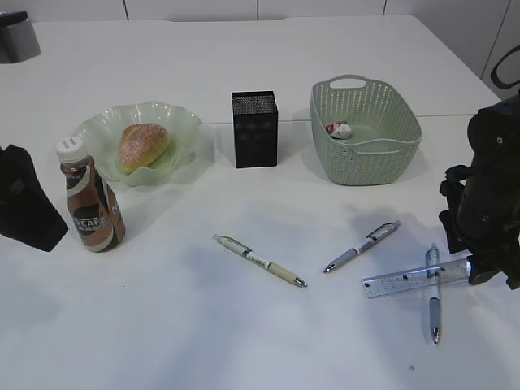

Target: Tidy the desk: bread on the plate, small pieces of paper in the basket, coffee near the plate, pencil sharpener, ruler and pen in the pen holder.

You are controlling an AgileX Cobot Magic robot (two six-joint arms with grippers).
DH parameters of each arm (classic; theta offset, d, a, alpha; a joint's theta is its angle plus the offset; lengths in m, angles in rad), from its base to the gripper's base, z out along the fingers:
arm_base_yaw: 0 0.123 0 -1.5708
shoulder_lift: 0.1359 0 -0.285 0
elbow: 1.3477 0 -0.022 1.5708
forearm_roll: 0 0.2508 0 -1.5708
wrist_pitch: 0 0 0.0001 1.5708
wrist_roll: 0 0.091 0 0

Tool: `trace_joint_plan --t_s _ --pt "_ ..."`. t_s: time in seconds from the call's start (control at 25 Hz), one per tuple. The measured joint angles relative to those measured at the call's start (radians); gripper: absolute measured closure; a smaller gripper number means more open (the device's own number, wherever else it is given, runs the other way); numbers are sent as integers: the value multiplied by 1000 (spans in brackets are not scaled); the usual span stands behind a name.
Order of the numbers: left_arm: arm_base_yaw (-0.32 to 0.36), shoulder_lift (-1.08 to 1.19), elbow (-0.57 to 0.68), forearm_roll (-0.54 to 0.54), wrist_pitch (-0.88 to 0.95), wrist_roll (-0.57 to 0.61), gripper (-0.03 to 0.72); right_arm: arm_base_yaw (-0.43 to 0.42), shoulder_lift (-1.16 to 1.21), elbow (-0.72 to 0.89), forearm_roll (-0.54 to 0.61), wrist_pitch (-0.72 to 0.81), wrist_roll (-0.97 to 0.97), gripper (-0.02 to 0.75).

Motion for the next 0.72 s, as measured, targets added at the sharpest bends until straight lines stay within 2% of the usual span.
trace_joint_plan --t_s 0.72 --pt "0 0 0 0 0 0 449 0 17 0 38 -15 0 311"
